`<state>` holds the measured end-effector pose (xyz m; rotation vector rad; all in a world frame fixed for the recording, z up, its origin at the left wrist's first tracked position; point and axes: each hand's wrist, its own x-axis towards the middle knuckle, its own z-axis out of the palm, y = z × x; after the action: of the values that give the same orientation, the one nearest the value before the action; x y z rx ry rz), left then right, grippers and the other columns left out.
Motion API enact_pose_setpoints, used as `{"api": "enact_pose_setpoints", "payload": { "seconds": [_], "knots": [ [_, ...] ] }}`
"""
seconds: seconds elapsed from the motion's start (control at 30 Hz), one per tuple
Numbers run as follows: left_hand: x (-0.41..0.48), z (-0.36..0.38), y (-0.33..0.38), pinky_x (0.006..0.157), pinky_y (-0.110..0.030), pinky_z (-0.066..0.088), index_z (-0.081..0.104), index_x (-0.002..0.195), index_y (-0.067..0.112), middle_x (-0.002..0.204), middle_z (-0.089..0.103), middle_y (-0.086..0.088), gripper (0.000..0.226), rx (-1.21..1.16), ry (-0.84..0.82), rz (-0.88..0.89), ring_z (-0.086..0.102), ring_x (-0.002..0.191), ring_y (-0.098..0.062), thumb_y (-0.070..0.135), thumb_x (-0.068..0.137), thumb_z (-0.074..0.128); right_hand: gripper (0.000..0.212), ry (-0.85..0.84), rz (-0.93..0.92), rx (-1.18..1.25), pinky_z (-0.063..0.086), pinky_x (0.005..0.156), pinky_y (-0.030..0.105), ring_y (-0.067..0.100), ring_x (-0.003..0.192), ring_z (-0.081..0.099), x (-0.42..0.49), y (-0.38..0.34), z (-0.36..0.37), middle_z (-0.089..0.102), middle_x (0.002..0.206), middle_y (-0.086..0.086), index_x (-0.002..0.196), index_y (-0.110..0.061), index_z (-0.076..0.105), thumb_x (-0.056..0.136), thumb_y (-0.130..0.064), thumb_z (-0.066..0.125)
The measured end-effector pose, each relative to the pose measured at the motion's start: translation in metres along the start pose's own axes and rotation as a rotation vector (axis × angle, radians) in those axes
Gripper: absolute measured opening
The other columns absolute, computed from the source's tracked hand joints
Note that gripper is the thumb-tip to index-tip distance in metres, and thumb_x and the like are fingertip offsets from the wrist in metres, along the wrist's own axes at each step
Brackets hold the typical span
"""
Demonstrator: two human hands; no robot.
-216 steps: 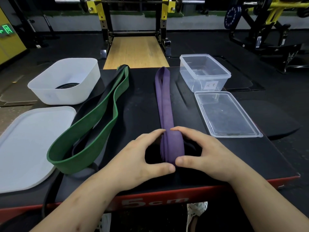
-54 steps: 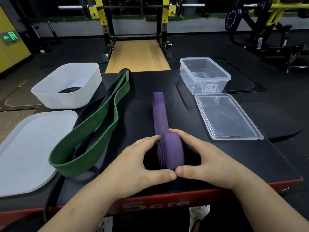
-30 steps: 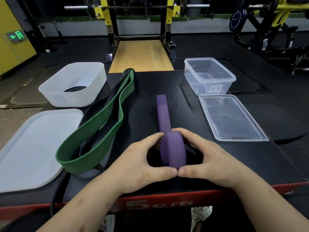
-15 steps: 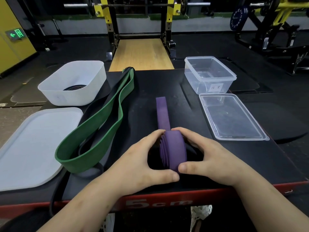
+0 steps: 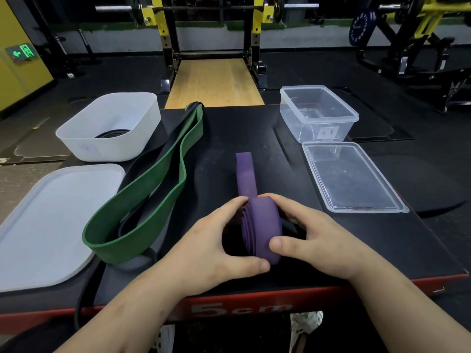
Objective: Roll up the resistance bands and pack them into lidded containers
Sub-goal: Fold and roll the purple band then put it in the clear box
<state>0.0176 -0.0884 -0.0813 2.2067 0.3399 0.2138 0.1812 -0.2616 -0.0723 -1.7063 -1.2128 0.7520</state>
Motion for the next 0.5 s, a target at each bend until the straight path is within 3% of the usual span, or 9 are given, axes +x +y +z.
{"api": "enact_pose_setpoints", "payload": {
  "seconds": [0.1,0.17,0.3,0.4,0.5],
  "knots": [
    [-0.0001,0.0013,-0.0014,0.112,-0.036,0.043,0.040,0.150,0.046,0.141,0.056,0.022,0.102,-0.024,-0.003,-0.007,0.052,0.132,-0.002,0.069,0.061,0.084,0.089,-0.014,0.024,-0.037,0.034,0.121,0.036,-0.003,0.143,0.043,-0.0013,0.0035,-0.0010,0.052,0.149,-0.026,0.150,-0.055,0.038,0.073,-0.063,0.081],
    [-0.0005,0.0016,-0.0014,0.111,-0.036,0.043,0.040,0.149,0.046,0.141,0.056,0.023,0.100,-0.036,0.005,0.000,0.052,0.132,-0.001,0.069,0.063,0.084,0.094,-0.031,0.018,-0.050,0.032,0.123,0.041,-0.002,0.145,0.040,-0.0019,0.0041,-0.0022,0.049,0.152,-0.026,0.150,-0.059,0.035,0.070,-0.061,0.085],
    [-0.0017,-0.0039,0.0009,0.114,-0.033,0.040,0.032,0.152,0.048,0.145,0.051,0.025,0.107,-0.048,-0.016,0.015,0.049,0.134,0.003,0.053,0.064,0.092,0.078,-0.027,0.011,-0.033,0.037,0.119,0.040,-0.001,0.138,0.050,0.0011,-0.0012,0.0004,0.057,0.145,-0.024,0.148,-0.052,0.043,0.079,-0.046,0.080],
    [0.0001,-0.0069,0.0032,0.111,-0.034,0.043,0.037,0.149,0.047,0.140,0.056,0.023,0.103,-0.034,-0.027,0.023,0.053,0.129,0.001,0.040,0.065,0.095,0.076,-0.008,0.016,-0.069,0.034,0.121,0.038,-0.007,0.141,0.043,0.0018,0.0021,0.0014,0.050,0.148,-0.031,0.145,-0.064,0.036,0.079,-0.057,0.073],
    [0.0033,-0.0056,0.0002,0.109,-0.036,0.045,0.042,0.147,0.045,0.137,0.060,0.019,0.096,-0.043,-0.011,0.008,0.057,0.126,-0.003,0.053,0.065,0.092,0.092,-0.045,0.014,-0.071,0.029,0.124,0.040,-0.006,0.147,0.035,-0.0001,0.0033,-0.0010,0.043,0.155,-0.030,0.149,-0.065,0.030,0.073,-0.063,0.081]
  ]
}}
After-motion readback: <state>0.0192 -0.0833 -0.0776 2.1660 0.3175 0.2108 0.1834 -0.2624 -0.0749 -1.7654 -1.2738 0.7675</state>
